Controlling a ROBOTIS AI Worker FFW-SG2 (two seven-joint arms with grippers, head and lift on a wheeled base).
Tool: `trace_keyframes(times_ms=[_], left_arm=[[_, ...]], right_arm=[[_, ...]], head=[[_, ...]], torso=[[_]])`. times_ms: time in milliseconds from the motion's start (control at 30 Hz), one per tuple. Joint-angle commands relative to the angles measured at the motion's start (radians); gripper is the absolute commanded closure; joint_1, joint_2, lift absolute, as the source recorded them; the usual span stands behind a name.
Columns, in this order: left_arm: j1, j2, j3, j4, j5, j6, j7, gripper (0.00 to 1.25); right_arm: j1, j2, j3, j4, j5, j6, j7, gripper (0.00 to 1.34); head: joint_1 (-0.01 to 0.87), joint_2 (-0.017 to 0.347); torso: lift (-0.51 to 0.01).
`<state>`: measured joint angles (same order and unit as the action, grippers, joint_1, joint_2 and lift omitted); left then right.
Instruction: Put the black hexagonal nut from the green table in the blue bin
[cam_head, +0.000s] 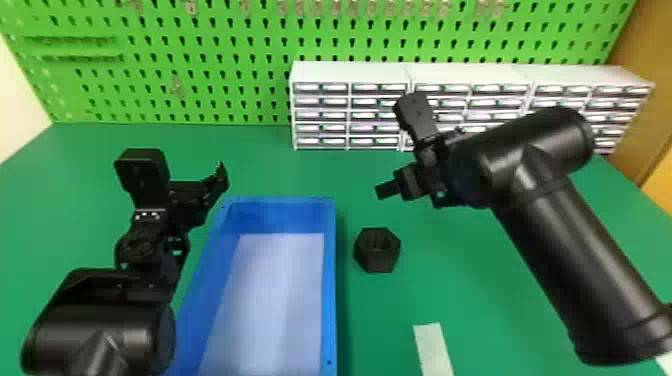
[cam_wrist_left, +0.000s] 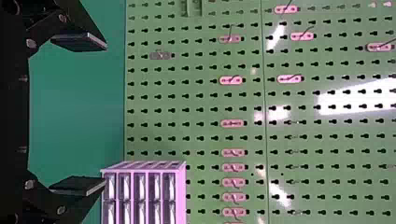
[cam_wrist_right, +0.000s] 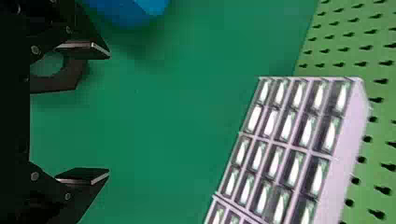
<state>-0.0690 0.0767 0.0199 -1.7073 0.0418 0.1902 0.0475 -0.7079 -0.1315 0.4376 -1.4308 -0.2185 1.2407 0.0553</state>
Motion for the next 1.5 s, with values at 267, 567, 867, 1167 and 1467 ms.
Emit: trace_keyframes(times_ms=[267,567,867,1167,1467], left_arm=[[0.000,0.000,0.000,0.000,0.000,0.000,0.000,0.25],[0.001,0.000,0.000,0.000,0.000,0.000,0.000,0.25],[0.000,0.000,-0.003,0.000,0.001,0.000,0.000,0.25],[0.001,0.000,-0.001,0.000,0.001,-0.002,0.000,0.25],[0.001,0.000,-0.001,0.000,0.001,-0.002,0.000,0.25]], right_arm=[[-0.058,0.024,0.093,0.159,-0.047,0.010,0.000,0.38],[-0.071,0.029,0.130,0.224,-0.071,-0.030,0.000,0.39],[-0.073,0.027,0.148,0.277,-0.078,-0.072,0.006,0.39],[-0.061,0.027,0.155,0.319,-0.038,-0.122,0.034,0.40],[-0.058,0.029,0.156,0.355,-0.027,-0.156,0.037,0.44]], head=[[0.686,0.051],[0.686,0.051],[0.686,0.051],[0.686,0.051],[0.686,0.051]], torso=[[-0.096],[-0.096],[-0.096],[-0.096],[-0.096]])
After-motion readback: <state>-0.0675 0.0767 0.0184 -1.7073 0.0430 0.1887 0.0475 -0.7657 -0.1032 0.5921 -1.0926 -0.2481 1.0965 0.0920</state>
